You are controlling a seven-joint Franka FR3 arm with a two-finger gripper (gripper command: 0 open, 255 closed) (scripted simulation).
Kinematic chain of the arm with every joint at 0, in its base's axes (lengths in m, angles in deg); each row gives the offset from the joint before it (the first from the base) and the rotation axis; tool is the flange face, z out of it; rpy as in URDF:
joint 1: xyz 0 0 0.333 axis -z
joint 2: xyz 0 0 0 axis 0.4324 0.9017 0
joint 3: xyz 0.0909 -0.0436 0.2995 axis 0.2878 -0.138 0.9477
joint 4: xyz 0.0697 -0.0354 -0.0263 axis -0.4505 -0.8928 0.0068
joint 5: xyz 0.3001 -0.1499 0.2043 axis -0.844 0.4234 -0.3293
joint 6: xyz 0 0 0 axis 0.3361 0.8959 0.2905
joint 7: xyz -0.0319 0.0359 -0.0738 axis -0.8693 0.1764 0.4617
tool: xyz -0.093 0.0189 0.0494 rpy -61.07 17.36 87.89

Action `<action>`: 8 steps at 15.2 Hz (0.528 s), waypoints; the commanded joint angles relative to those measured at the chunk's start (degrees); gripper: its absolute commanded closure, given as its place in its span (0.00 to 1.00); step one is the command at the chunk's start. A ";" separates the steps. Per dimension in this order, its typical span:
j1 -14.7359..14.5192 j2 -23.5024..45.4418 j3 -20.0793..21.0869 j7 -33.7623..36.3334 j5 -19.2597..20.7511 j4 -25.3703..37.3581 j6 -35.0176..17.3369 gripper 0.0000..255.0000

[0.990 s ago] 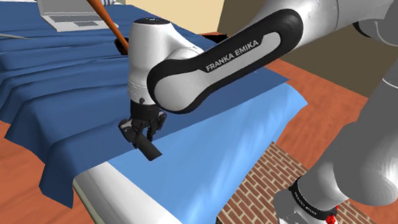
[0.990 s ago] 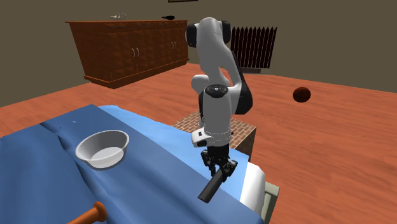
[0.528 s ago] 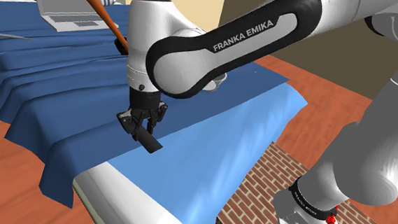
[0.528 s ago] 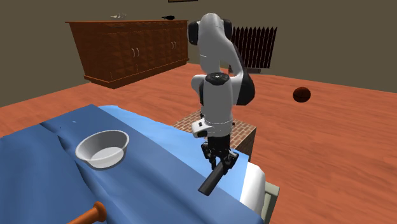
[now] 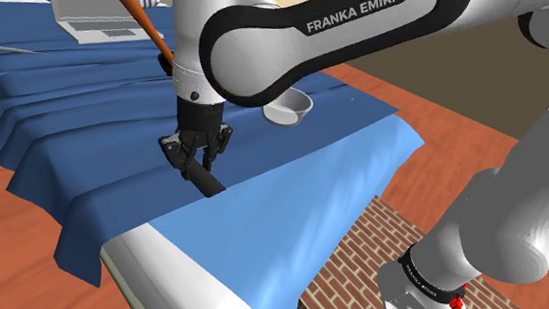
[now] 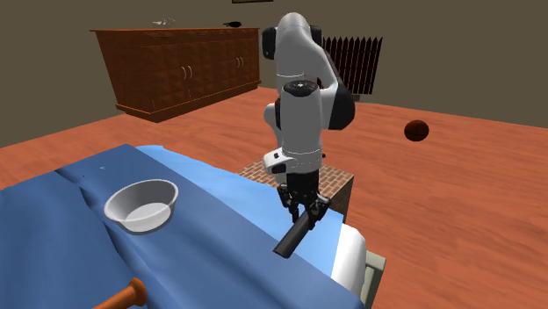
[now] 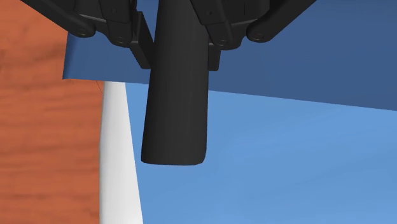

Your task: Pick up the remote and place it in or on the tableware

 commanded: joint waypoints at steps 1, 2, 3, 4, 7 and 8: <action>0.05 -0.78 0.03 -0.11 -0.38 0.82 1.54 1.00; 0.08 -1.08 0.03 -0.18 -0.52 1.29 2.28 1.00; 0.11 -1.37 0.02 -0.23 -0.66 1.77 3.02 1.00; 0.14 -1.64 0.01 -0.29 -0.78 2.27 3.76 1.00; 0.22 -2.39 -0.03 -0.41 -1.11 3.83 5.99 1.00; 0.25 -2.61 -0.04 -0.44 -1.20 4.37 6.73 1.00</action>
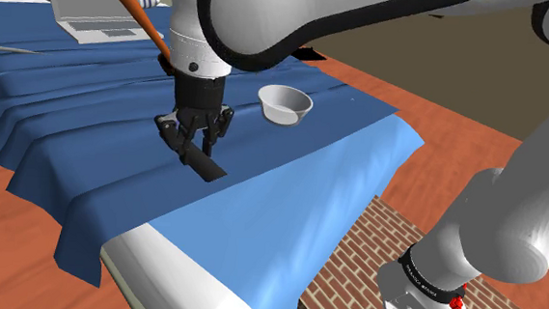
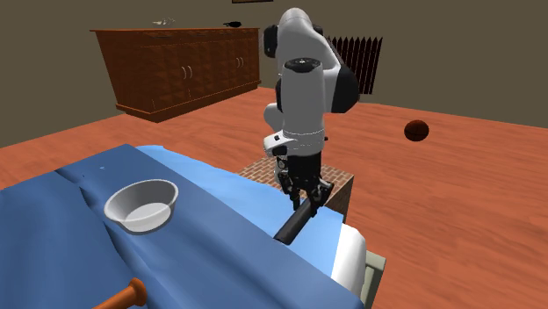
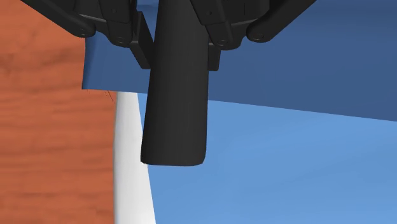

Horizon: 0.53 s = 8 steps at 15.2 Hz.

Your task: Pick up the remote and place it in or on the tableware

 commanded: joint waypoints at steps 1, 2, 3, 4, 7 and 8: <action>0.09 -0.59 -0.06 -0.17 -0.27 0.92 1.47 1.00; 0.10 -0.68 -0.07 -0.19 -0.31 1.12 1.75 1.00; 0.84 -1.32 -0.75 -1.75 -0.70 0.41 1.73 1.00; 1.56 -1.92 -1.44 -3.31 -1.06 -0.25 1.71 1.00; 3.64 -3.33 -3.59 -7.87 -1.84 -1.82 1.76 1.00; 4.31 -3.67 -4.32 -9.35 -2.01 -2.22 1.80 1.00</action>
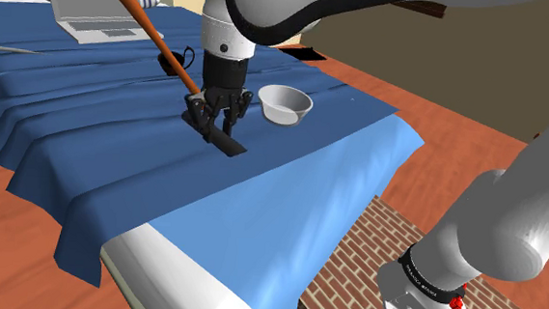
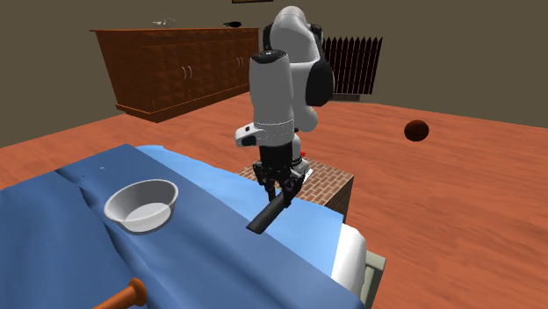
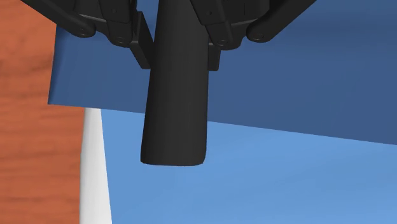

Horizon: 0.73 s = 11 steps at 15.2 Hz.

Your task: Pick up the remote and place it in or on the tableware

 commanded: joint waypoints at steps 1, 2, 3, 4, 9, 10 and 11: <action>1.37 -0.71 -1.46 -3.09 -0.36 -1.03 -0.14 1.00; 2.03 -0.92 -2.20 -4.54 -0.45 -1.29 -0.08 1.00; 2.71 -1.08 -2.92 -5.96 -0.52 -1.49 -0.01 1.00; 3.38 -1.18 -3.65 -7.37 -0.55 -1.62 0.07 1.00; 6.66 -0.80 -7.24 -14.14 -0.34 -1.33 0.60 1.00; 7.31 -0.56 -7.95 -15.44 -0.25 -1.07 0.74 1.00; 7.96 -0.26 -8.64 -16.73 -0.14 -0.75 0.88 1.00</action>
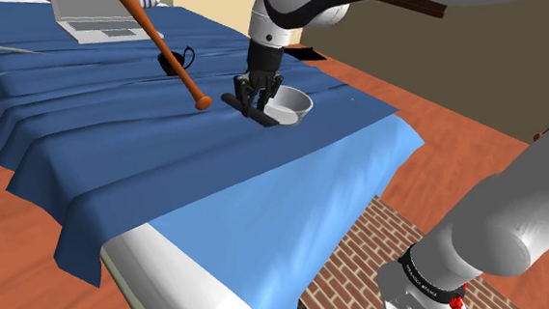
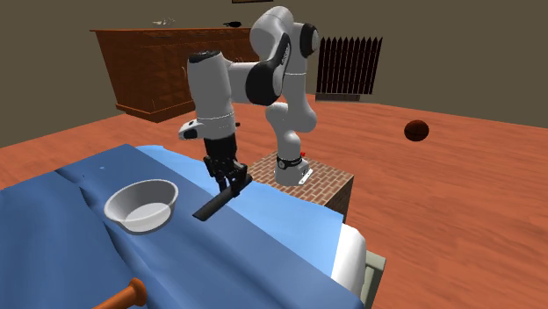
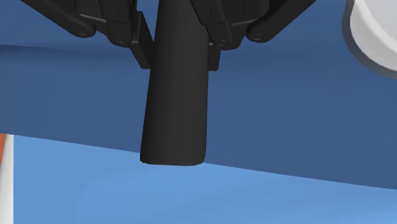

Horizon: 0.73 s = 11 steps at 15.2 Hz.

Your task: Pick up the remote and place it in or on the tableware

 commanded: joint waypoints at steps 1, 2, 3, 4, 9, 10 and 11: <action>1.35 1.20 -1.43 -2.65 0.42 1.35 0.40 1.00; 1.99 1.60 -2.11 -3.91 0.55 1.81 0.57 1.00; 2.63 2.06 -2.78 -5.15 0.68 2.32 0.74 1.00; 3.27 2.57 -3.43 -6.38 0.82 2.90 0.93 1.00; 6.44 5.85 -6.50 -12.29 1.51 6.82 2.11 1.00; 7.06 6.65 -7.07 -13.43 1.64 7.81 2.40 1.00; 7.68 7.49 -7.63 -14.56 1.76 8.88 2.71 1.00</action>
